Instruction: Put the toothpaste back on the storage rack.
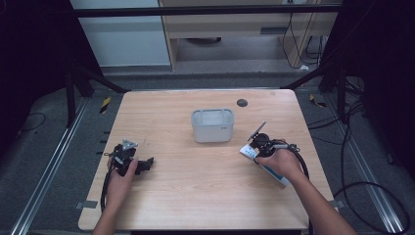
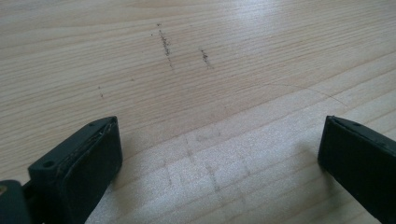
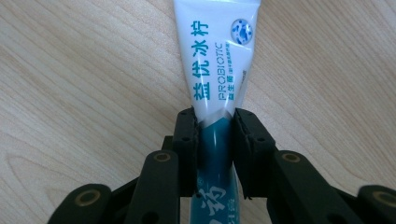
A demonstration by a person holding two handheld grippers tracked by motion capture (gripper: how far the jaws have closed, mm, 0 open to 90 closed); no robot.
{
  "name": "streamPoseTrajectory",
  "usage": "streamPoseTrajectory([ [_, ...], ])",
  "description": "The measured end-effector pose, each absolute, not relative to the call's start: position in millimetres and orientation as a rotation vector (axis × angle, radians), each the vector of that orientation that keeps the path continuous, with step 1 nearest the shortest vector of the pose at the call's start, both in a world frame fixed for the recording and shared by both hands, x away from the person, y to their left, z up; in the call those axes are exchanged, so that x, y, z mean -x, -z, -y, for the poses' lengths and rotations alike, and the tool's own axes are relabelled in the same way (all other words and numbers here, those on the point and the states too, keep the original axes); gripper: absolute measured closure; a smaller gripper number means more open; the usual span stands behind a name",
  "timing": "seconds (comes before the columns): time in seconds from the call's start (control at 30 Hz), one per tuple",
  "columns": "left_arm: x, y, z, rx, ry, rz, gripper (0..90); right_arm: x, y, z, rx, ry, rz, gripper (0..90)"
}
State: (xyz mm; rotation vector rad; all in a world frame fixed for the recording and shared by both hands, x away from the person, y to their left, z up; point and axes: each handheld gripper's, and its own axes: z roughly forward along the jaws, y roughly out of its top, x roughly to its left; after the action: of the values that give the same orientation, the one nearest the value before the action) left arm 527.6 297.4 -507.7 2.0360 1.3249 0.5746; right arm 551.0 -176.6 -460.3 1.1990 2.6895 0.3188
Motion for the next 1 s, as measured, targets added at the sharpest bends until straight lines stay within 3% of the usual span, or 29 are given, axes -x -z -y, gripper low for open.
streamPoseTrajectory([
  [0.37, -528, 508, -297, -2.035, -0.575, -1.326, 0.0, -550, 456, 178, -1.223, -0.335, -2.666, 78.2],
  [1.0, -528, 508, -297, -2.035, -0.575, -1.325, 0.0, -548, 428, 179, -1.232, -0.421, -2.642, 78.9],
])
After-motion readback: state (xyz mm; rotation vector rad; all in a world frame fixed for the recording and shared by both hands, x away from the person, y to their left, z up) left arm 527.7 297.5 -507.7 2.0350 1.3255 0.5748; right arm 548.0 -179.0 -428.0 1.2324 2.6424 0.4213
